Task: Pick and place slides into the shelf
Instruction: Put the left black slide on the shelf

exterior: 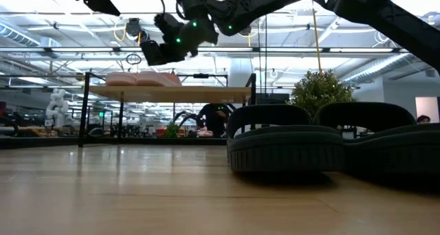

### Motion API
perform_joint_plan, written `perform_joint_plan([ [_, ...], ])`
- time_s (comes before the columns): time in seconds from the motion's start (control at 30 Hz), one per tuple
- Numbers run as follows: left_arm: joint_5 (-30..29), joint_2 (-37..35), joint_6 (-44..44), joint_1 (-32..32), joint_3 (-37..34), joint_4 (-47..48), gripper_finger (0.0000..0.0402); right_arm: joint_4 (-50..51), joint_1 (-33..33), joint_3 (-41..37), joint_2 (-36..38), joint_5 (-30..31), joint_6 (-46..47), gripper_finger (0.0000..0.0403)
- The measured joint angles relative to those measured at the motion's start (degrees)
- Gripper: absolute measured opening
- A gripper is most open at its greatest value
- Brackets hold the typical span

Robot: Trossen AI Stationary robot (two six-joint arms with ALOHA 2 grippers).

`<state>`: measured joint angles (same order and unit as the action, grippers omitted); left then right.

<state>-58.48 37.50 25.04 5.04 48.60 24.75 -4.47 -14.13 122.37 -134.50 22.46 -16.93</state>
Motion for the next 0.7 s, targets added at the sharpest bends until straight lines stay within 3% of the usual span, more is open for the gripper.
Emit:
perform_joint_plan([
  [0.17, -0.1, 0.0, -3.2, 0.0, 0.0, 4.5, 0.0274, 3.3, 5.5, 0.0, 2.0, 0.5, -6.3, 0.0161],
  [0.23, 0.0, 0.0, -4.1, 0.0, 0.0, 6.1, 0.0274, 6.0, 8.3, 0.0, 3.3, 4.0, -9.8, 0.0161],
  [0.33, 1.6, 0.0, -5.6, -0.5, 0.0, 7.7, 0.0274, 11.6, 12.7, 0.0, 4.4, 12.3, -16.9, 0.0161],
  [0.5, 9.4, 0.0, -7.6, -4.0, 0.0, 9.1, 0.0274, 20.4, 19.9, 0.0, 5.0, 30.3, -25.4, 0.0161],
  [0.7, 20.2, 1.1, -13.6, -11.5, 0.0, 8.4, 0.0273, 32.4, 24.9, 0.0, 5.0, 49.9, -24.4, 0.0161],
])
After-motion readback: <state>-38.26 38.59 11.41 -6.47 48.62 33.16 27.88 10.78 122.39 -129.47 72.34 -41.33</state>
